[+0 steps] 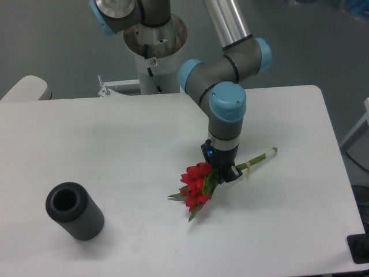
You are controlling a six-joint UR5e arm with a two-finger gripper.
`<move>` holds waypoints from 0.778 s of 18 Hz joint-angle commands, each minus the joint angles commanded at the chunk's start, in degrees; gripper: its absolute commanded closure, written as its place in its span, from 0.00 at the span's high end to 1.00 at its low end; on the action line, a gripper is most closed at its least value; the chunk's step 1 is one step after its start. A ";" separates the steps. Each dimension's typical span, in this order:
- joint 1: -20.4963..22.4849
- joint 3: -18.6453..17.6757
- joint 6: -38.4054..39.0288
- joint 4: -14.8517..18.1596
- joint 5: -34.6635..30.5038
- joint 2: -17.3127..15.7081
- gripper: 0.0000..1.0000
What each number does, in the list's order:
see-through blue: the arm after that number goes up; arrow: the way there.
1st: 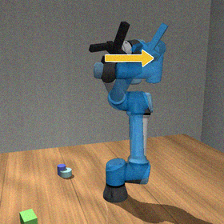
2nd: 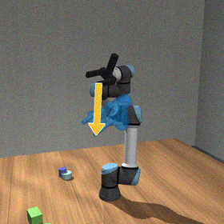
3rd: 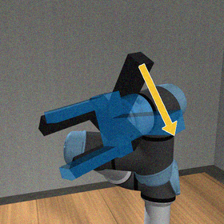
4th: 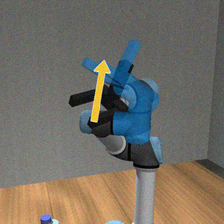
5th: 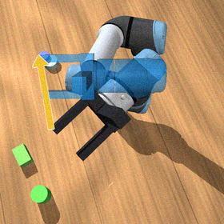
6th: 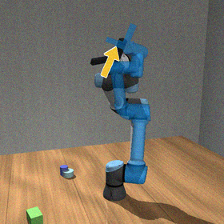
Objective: Place the flowers on the table
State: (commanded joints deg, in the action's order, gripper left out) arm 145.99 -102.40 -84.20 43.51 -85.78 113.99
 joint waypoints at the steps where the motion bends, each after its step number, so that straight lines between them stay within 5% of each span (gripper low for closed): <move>1: -0.09 0.53 0.09 0.00 0.09 0.00 0.99; 14: -0.35 8.26 0.97 0.44 2.28 -1.49 1.00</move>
State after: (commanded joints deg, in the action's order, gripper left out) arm 145.64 -94.14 -83.23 43.94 -83.50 112.50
